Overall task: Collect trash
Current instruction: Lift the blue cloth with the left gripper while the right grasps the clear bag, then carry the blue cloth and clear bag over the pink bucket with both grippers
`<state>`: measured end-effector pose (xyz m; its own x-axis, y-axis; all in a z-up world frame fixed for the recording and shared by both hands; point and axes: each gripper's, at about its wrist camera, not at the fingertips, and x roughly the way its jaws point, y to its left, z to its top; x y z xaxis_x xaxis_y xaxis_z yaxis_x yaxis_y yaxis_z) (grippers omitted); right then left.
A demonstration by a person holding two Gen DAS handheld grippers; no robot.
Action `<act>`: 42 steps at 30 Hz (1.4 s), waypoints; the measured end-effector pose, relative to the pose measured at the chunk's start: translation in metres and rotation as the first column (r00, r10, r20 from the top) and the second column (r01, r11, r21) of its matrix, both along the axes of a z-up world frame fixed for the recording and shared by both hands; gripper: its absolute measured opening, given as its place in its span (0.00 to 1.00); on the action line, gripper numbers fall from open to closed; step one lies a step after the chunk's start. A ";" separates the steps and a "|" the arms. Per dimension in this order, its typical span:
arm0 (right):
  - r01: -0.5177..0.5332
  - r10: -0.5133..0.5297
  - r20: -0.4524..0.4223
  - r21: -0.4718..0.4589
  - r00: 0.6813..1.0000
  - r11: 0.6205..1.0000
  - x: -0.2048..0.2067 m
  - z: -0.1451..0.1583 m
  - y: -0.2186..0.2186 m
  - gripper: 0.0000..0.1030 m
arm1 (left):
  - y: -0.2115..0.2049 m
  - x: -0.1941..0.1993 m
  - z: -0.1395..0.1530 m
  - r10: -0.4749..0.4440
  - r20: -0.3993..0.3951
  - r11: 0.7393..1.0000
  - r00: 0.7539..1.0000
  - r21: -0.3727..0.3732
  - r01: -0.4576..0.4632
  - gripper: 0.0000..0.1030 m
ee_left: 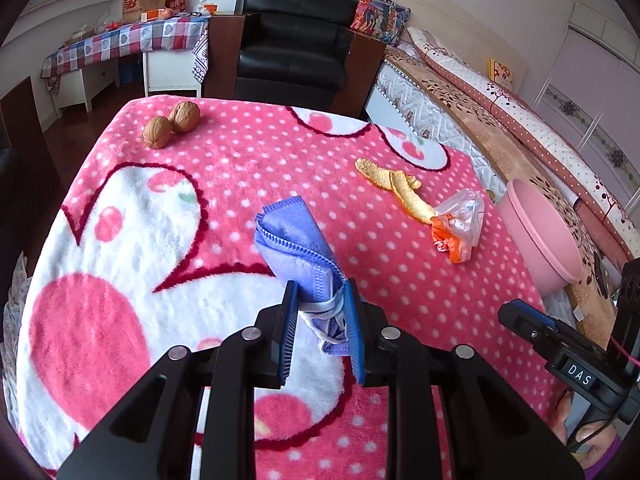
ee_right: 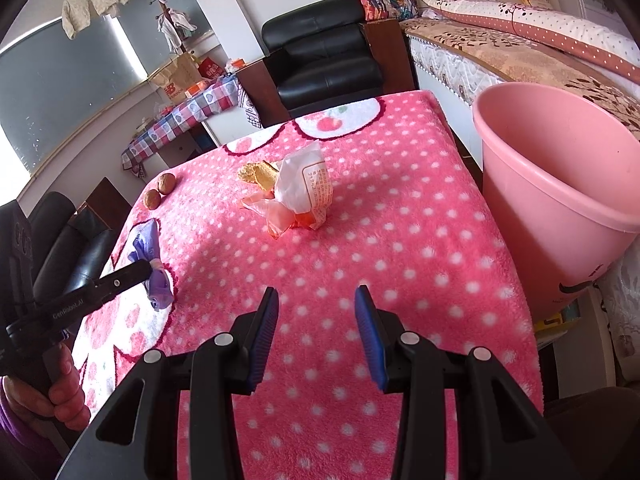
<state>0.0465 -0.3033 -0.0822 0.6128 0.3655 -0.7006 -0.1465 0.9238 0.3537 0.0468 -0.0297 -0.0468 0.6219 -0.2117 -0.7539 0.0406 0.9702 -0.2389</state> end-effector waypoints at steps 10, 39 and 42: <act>-0.006 0.007 -0.019 0.033 1.000 0.999 0.012 0.002 -0.004 0.38 | -0.008 0.003 -0.007 -0.021 0.013 0.999 1.000 0.042 0.020 0.22; -0.050 0.047 0.046 0.061 0.998 0.997 0.036 0.027 0.019 0.37 | -0.003 -0.002 0.004 -0.033 0.055 0.998 0.998 -0.050 0.036 0.22; -0.042 0.038 0.051 0.072 0.998 0.997 0.023 0.031 0.013 0.37 | -0.012 -0.007 0.014 -0.057 0.082 0.997 0.995 -0.055 0.061 0.22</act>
<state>0.0695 -0.2905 -0.0513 0.6297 0.4397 -0.6404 -0.2017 0.8887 0.4118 0.0401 -0.0421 -0.0329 0.6652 -0.2912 -0.6876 0.1186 0.9503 -0.2878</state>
